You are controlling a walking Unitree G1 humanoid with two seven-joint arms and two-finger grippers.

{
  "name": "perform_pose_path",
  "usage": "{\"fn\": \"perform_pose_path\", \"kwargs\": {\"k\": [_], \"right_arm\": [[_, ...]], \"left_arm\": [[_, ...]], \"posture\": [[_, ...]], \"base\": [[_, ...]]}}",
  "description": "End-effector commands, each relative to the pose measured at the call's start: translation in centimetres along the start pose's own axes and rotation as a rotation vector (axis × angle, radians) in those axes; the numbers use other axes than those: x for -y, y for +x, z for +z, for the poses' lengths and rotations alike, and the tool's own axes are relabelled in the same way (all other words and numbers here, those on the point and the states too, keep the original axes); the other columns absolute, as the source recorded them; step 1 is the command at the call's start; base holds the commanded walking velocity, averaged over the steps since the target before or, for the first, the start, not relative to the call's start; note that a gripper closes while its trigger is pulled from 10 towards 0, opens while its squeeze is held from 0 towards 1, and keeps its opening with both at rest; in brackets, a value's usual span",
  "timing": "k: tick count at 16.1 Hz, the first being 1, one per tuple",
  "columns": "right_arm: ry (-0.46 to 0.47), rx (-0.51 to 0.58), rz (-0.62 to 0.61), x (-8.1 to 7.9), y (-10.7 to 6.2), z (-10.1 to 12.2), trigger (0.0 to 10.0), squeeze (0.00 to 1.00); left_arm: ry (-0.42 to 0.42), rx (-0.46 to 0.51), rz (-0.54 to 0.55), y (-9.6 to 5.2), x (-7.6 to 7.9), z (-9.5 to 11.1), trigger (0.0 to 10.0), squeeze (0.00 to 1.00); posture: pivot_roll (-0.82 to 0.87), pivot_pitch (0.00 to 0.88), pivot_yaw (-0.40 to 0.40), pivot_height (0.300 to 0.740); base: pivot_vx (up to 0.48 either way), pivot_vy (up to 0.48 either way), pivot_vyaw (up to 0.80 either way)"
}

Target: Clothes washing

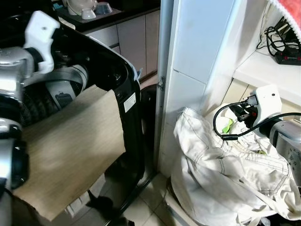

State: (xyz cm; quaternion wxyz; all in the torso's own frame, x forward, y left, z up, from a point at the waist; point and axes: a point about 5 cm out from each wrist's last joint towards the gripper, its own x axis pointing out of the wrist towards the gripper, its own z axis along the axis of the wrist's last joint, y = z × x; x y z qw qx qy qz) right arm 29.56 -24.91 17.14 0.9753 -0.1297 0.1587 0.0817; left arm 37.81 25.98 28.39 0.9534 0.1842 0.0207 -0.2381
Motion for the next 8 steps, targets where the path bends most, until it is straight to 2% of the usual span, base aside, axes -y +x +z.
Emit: {"fn": "perform_pose_path", "kwargs": {"k": [1,3,4,5,8], "right_arm": [[0.045,-0.025,-0.047,0.5,0.4,-1.0,10.0,1.0],[0.078,-0.055,-0.089,1.0,0.7,-1.9,10.0,1.0],[0.073,-0.123,-0.15,1.7,1.0,-3.2,10.0,1.0],[0.069,-0.176,-0.181,2.2,1.1,-4.1,10.0,1.0],[0.105,-0.207,-0.23,3.2,1.5,-5.6,10.0,1.0]], "left_arm": [[0.035,0.149,-0.137,1.1,3.0,1.5,10.0,0.0],[0.017,0.245,-0.268,1.8,6.4,1.9,10.0,0.0],[-0.004,0.272,-0.372,2.5,10.4,1.4,10.0,0.0],[-0.033,0.26,-0.45,2.8,13.0,0.9,10.0,0.0],[-0.063,0.258,-0.465,3.6,16.9,-0.3,10.0,0.0]], "posture": [[-0.09,0.0,0.078,0.74],[-0.1,0.0,0.088,0.74],[-0.1,0.0,0.087,0.74],[-0.1,0.0,0.087,0.74],[-0.11,0.0,0.085,0.74]], "base": [[0.0,0.0,0.0],[0.0,0.0,0.0],[0.0,0.0,0.0],[0.0,0.0,0.0],[0.0,0.0,0.0]]}}
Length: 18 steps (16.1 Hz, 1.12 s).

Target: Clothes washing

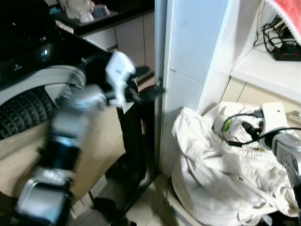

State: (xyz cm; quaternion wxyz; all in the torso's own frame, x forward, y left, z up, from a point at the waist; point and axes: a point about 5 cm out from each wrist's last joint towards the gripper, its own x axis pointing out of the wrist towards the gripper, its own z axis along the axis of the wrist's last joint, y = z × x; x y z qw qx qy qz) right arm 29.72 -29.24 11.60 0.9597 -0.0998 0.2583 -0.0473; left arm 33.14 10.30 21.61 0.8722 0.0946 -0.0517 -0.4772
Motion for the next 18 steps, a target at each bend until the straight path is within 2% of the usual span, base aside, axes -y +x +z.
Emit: {"fn": "perform_pose_path", "kwargs": {"k": [1,3,5,7,8,9,12,13,14,15,18], "right_arm": [[0.013,0.027,-0.029,0.6,0.3,0.4,10.0,1.0],[0.053,0.032,-0.049,0.9,1.2,0.0,10.0,1.0],[0.088,-0.078,-0.129,1.6,2.9,-2.1,10.0,1.0],[0.095,-0.15,-0.146,1.6,3.3,-3.2,10.0,0.98],[0.089,-0.177,-0.137,1.4,3.4,-3.5,10.0,0.6],[0.083,-0.201,-0.128,1.2,3.5,-3.9,10.0,0.0],[0.062,-0.234,-0.127,0.9,3.7,-4.6,10.0,0.0],[0.069,-0.238,-0.13,0.9,3.7,-4.7,7.7,0.0],[0.076,-0.242,-0.134,0.9,3.8,-4.8,2.4,0.0],[0.087,-0.254,-0.13,0.7,3.9,-5.1,0.0,0.0],[0.125,-0.293,-0.1,0.3,3.8,-6.1,0.0,0.0]], "left_arm": [[0.011,0.001,0.028,0.1,0.3,0.0,10.0,0.0],[0.02,0.018,0.055,0.3,1.4,-0.6,10.0,0.0],[0.069,-0.068,-0.011,-0.2,4.0,-2.0,10.0,0.0],[0.041,-0.106,-0.086,-0.8,5.0,-2.3,10.0,0.0],[0.045,-0.118,-0.113,-1.0,5.3,-2.4,10.0,0.0],[0.037,-0.132,-0.144,-1.3,5.6,-2.4,10.0,0.0],[0.035,-0.135,-0.143,-1.6,6.0,-2.3,10.0,0.0],[0.035,-0.135,-0.134,-1.7,6.0,-2.3,10.0,0.0],[0.035,-0.14,-0.129,-1.7,6.0,-2.3,10.0,0.0],[0.03,-0.149,-0.131,-1.8,6.2,-2.2,10.0,0.0],[0.019,-0.167,-0.171,-1.9,6.7,-2.3,10.0,0.0]], "posture": [[-0.11,0.0,0.087,0.74],[-0.11,0.0,0.096,0.74],[-0.1,0.0,0.105,0.74],[-0.09,0.0,0.106,0.74],[-0.09,0.0,0.105,0.74],[-0.08,0.0,0.104,0.74],[-0.06,0.0,0.101,0.74],[-0.06,0.0,0.101,0.74],[-0.06,0.0,0.101,0.74],[-0.05,0.0,0.102,0.74],[-0.06,0.0,0.102,0.74]], "base": [[0.0,0.0,0.0],[0.0,0.0,0.0],[0.0,0.0,0.0],[0.0,0.0,0.0],[0.0,0.0,0.0],[0.0,0.0,0.0],[0.0,0.0,0.0],[0.0,0.0,0.0],[0.0,0.0,0.0],[0.0,0.0,0.0],[0.0,0.0,0.0]]}}
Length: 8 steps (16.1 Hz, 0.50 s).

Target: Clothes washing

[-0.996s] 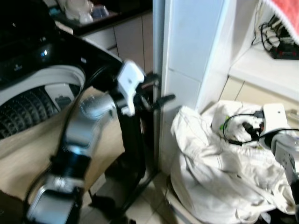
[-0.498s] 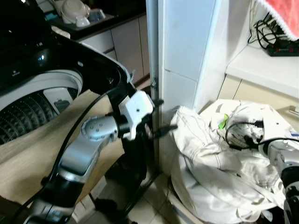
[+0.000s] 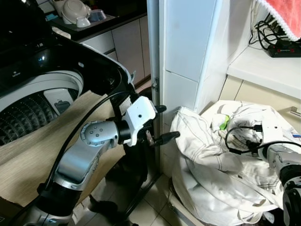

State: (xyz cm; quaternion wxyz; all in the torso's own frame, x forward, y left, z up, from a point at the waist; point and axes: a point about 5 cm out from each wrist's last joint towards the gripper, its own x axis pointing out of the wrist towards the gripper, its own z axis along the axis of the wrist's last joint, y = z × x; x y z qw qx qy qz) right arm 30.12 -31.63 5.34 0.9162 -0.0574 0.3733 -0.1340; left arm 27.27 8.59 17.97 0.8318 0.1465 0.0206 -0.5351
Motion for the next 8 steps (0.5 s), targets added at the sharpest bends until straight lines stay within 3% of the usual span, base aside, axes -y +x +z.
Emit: {"fn": "perform_pose_path", "kwargs": {"k": [1,6,8], "right_arm": [[0.017,-0.034,0.03,-0.7,0.1,-0.8,0.0,0.0],[0.029,-0.066,0.043,-0.9,0.3,-2.0,0.0,0.0],[0.035,-0.062,0.054,-1.0,0.3,-1.9,0.0,0.0]], "left_arm": [[-0.005,-0.003,-0.016,-0.1,0.3,0.0,10.0,0.0],[-0.02,-0.034,-0.071,-0.1,1.2,-0.7,10.0,0.0],[-0.03,-0.035,-0.053,-0.1,0.8,-0.7,10.0,0.0]], "posture": [[-0.06,0.0,0.102,0.74],[-0.07,0.0,0.099,0.74],[-0.07,0.0,0.1,0.74]], "base": [[0.0,0.0,0.0],[0.0,0.0,0.0],[0.0,0.0,0.0]]}}
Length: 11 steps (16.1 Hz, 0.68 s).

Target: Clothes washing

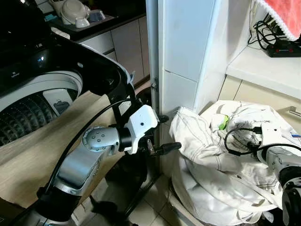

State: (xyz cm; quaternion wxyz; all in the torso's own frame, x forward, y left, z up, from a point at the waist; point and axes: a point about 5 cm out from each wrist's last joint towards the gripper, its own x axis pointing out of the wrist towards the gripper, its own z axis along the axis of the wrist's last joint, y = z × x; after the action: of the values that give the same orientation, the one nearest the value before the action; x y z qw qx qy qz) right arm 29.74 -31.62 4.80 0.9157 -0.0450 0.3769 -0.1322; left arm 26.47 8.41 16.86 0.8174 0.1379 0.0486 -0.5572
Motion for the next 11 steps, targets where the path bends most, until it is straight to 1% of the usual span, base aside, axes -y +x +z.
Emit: {"fn": "perform_pose_path", "kwargs": {"k": [1,7,9,10,11], "right_arm": [[0.023,-0.045,0.043,-0.9,0.2,-1.1,0.0,0.0],[0.066,-0.012,0.04,-0.6,0.1,-0.8,0.0,0.0],[0.094,0.017,0.034,-0.2,0.1,-0.7,0.0,0.0],[0.097,0.06,0.02,0.1,0.0,-0.3,0.0,0.0],[0.13,0.152,0.012,0.2,-0.1,0.6,0.0,0.0]], "left_arm": [[0.009,-0.001,0.016,-0.1,-0.3,0.2,10.0,0.0],[0.0,0.001,0.012,0.2,0.0,0.1,10.0,0.0],[-0.003,0.005,0.015,0.3,0.0,0.1,10.0,0.0],[-0.006,0.01,0.021,0.4,-0.1,0.1,10.0,0.0],[-0.011,0.02,0.041,0.8,-0.2,0.1,10.0,0.0]], "posture": [[-0.08,0.0,0.101,0.74],[-0.09,0.0,0.103,0.74],[-0.09,0.0,0.103,0.74],[-0.1,0.0,0.101,0.74],[-0.11,0.0,0.101,0.74]], "base": [[0.0,0.0,0.0],[0.0,0.0,0.0],[0.0,0.0,0.0],[0.0,0.0,0.0],[0.0,0.0,0.0]]}}
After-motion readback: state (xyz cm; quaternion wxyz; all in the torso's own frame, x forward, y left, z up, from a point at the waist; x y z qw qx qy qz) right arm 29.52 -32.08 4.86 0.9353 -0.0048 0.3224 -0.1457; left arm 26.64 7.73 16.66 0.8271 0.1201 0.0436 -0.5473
